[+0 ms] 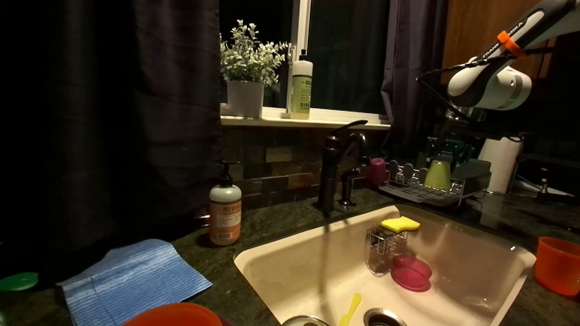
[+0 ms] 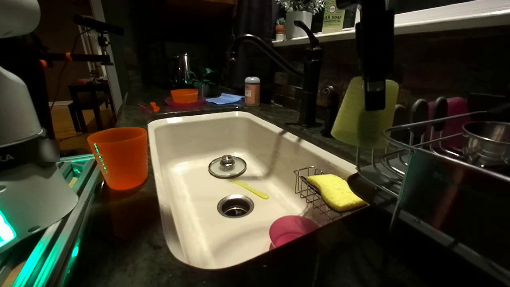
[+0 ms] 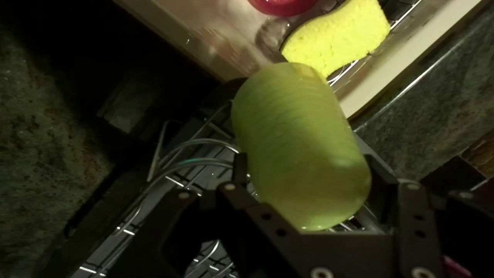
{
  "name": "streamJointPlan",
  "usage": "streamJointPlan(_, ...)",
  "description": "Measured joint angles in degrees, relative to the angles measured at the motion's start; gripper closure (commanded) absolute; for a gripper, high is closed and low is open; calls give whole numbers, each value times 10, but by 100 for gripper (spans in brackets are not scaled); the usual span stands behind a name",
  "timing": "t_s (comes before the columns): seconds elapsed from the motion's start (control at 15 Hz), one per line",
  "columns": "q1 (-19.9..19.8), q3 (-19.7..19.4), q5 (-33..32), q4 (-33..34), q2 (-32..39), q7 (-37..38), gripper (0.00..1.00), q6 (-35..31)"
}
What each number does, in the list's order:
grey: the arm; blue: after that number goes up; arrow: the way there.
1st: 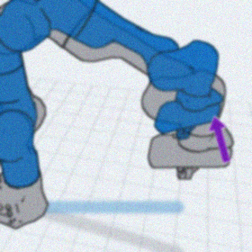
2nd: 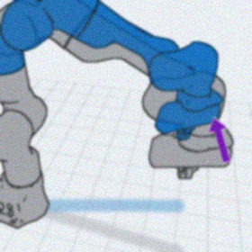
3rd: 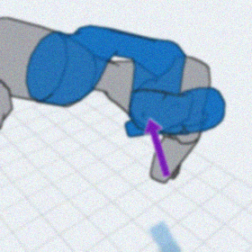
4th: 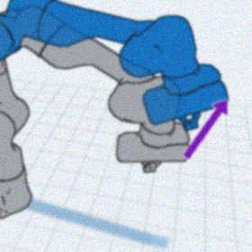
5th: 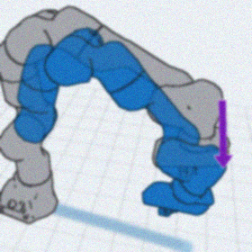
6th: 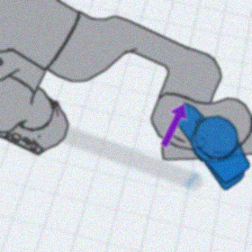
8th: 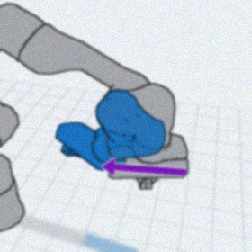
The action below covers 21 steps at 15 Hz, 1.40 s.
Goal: Pick the green cup from the drying rack and place it to the right of the sink right-side-up
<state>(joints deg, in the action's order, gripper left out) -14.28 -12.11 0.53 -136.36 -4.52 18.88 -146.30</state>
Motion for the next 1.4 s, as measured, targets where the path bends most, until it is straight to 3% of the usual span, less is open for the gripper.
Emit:
streamJointPlan(0.47,0,20,-12,-15,-93,30,55,66)
streamJointPlan(0.87,1,47,3,-79,-193,48,55,116)
streamJointPlan(1.4,-69,29,0,-168,-262,42,55,91)
